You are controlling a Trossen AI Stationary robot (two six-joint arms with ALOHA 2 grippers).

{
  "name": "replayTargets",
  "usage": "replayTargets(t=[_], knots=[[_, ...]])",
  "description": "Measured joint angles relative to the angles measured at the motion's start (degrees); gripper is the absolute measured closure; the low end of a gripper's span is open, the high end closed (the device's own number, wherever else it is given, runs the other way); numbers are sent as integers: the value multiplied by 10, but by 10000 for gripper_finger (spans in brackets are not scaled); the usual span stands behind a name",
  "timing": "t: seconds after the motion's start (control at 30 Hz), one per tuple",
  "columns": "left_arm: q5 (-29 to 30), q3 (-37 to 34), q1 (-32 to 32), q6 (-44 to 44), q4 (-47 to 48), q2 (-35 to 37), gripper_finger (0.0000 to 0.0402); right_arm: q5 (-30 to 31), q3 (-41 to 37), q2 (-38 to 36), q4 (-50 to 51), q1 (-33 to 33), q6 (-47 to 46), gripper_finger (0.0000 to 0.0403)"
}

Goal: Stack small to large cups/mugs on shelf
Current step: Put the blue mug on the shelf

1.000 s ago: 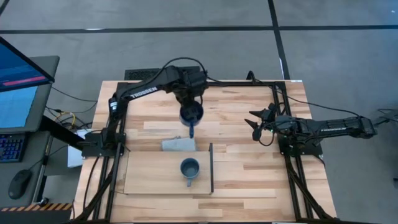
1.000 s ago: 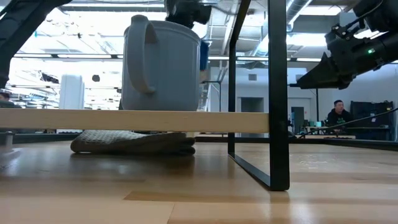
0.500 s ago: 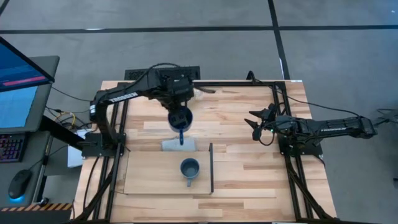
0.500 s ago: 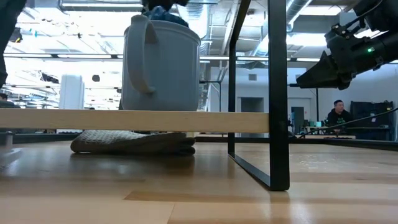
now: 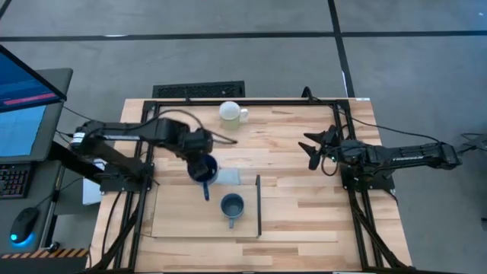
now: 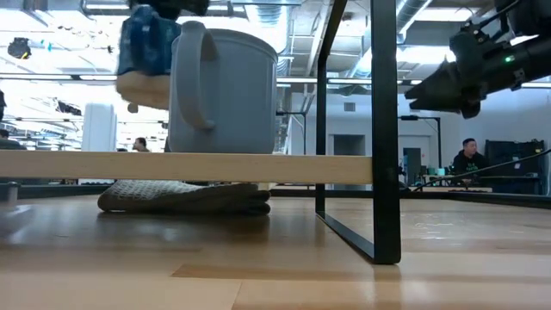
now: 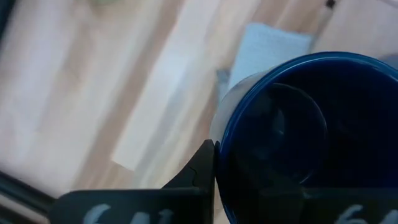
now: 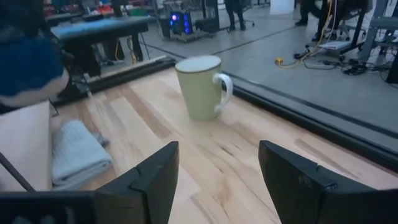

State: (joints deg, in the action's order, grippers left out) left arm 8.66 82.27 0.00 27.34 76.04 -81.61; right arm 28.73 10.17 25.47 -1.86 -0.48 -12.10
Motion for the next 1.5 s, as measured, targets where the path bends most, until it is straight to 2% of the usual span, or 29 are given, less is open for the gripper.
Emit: replayTargets(t=[0.1, 0.23, 0.4, 0.73, 1.5], knots=[[-15, -52, -25, 24, -35, 27, 393, 0, 0, 0, -13, 0, 0, 159], [-7, -97, -60, 54, -61, 36, 393, 0, 0, 0, -25, 0, 0, 159], [-14, -120, -98, 63, -127, 38, 393, 0, 0, 0, -42, 0, 0, 159], [-18, -171, -151, 116, -179, 38, 393, 0, 0, 0, -42, 0, 0, 159], [-27, -228, -178, 153, -235, 37, 393, 0, 0, 0, -46, 0, 0, 159]])
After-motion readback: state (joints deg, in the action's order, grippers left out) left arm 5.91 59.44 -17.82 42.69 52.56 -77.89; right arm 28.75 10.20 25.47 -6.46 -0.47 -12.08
